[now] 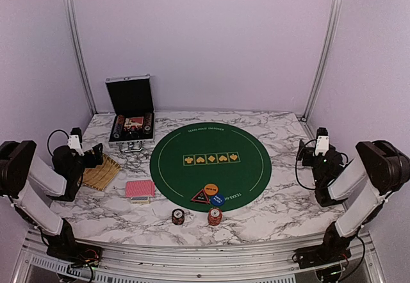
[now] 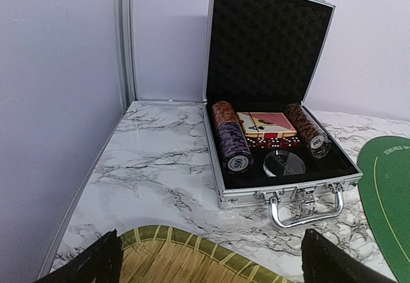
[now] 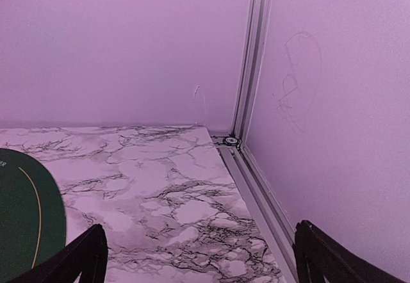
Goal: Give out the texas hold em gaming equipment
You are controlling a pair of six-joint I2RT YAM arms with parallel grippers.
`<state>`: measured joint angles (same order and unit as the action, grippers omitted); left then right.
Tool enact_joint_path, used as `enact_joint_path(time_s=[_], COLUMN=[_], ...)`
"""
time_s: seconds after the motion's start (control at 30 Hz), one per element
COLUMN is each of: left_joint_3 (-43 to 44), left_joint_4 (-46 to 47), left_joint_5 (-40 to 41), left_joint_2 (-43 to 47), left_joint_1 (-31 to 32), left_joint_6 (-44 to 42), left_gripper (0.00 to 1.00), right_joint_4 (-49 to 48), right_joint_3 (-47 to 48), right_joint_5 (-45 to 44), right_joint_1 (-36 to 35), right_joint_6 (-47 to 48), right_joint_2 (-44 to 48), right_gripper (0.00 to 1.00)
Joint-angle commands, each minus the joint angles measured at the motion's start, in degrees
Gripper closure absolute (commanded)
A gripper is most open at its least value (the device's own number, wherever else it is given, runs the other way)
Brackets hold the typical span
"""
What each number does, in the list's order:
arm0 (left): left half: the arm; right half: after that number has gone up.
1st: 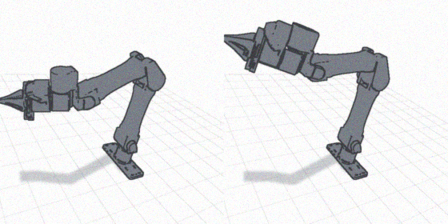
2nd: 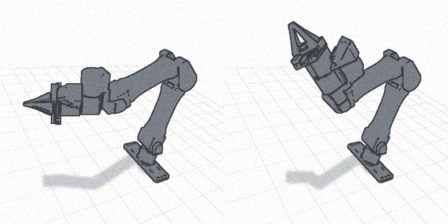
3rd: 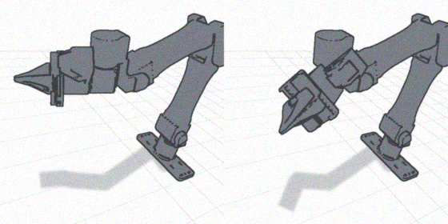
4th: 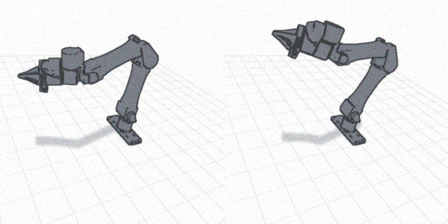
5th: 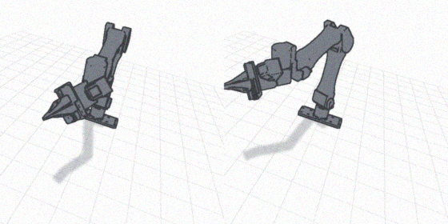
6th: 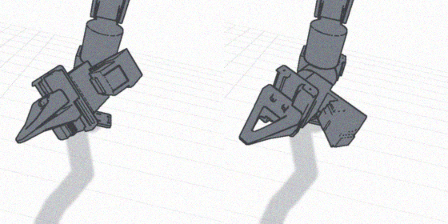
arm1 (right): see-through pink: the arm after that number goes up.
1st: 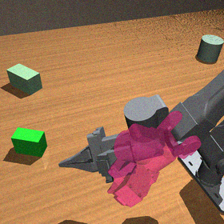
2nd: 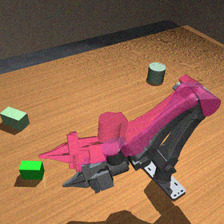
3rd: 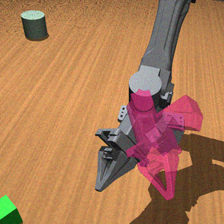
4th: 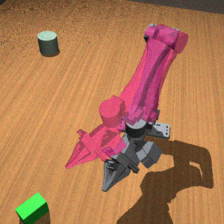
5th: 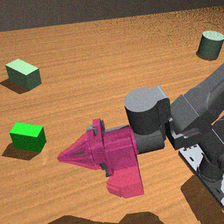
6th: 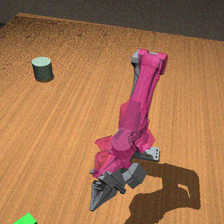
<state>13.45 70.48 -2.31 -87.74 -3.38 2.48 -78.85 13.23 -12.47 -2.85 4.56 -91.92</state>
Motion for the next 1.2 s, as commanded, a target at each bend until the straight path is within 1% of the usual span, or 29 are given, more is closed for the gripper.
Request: enact_joint_path(time_s=[0.0, 0.3, 0.37, 0.4, 0.43, 0.47, 0.53, 0.57, 0.67, 0.7, 0.83, 0.87, 0.97, 1.03, 1.07, 1.17], left_joint_3=[1.14, 1.98, 5.39, 7.93, 10.63, 12.33, 14.84, 15.99, 19.71, 20.66, 23.62, 24.91, 27.80, 29.84, 30.87, 33.30], left_joint_4=[1.61, -0.37, -10.20, -15.71, -20.40, -23.14, -26.59, -28.51, -35.67, -37.42, -45.14, -49.11, -56.97, -62.75, -65.72, -74.32], left_joint_5=[-0.07, -2.81, -4.51, -4.94, -5.36, -5.83, -6.83, -7.09, -9.34, -10.14, -13.48, -14.04, -14.42, -13.95, -13.98, -14.28], left_joint_2=[-0.27, 0.78, 3.26, 4.60, 5.58, 6.15, 6.94, 7.23, 7.75, 8.18, 9.89, 10.03, 10.61, 11.53, 12.00, 13.79], left_joint_1=[0.44, 0.34, 0.29, 0.22, 0.26, 0.22, 0.12, 0.00, -0.22, -0.20, -0.23, -0.22, -0.22, -0.22, -0.23, -0.21], left_joint_6=[-0.58, -1.48, -1.95, -2.03, -2.16, -2.21, -2.22, -1.81, -0.15, 0.56, 1.12, 0.46, -3.82, -6.79, -8.02, -11.80], left_gripper=[0.01, 0.01, 0.01, 0.01, 0.01, 0.01, 0.01, 0.01, 0.01, 0.01, 0.01, 0.01, 0.01, 0.01, 0.01, 0.01], right_joint_4=[0.12, 0.75, 0.33, -0.01, 1.95, 4.68, 2.29, 3.15, 14.40, 21.22, 38.97, 42.40, 50.48, 54.47, 57.32, 63.13], right_joint_3=[0.34, 0.63, 0.37, 0.34, 0.65, 0.68, -0.04, -0.01, 2.75, 4.76, 10.79, 12.05, 15.63, 17.32, 18.55, 22.92], right_joint_5=[0.92, 1.07, 0.86, -1.55, -5.99, -6.58, -6.96, -8.76, -12.35, -12.61, -10.47, -8.95, -2.32, -0.52, 1.84, 15.13], right_joint_1=[0.39, 0.36, 0.39, 0.29, 0.10, 0.31, -0.18, -0.82, -1.78, -1.80, -1.77, -1.68, -1.56, -1.50, -1.50, -1.57], right_joint_6=[0.00, -0.14, -0.09, -0.75, -2.37, -3.61, -1.97, -1.66, -2.27, -2.99, -8.48, -10.69, -16.97, -23.96, -26.11, -25.10], right_joint_2=[0.20, 0.14, 0.31, 0.64, 2.14, 3.56, 3.99, 5.18, 11.25, 13.41, 21.09, 22.60, 25.81, 27.56, 27.97, 27.19], right_gripper=[0.01, 0.01, 0.01, 0.01, 0.01, 0.01, 0.01, 0.01, 0.01, 0.01, 0.01, 0.01, 0.01, 0.01, 0.01, 0.01])
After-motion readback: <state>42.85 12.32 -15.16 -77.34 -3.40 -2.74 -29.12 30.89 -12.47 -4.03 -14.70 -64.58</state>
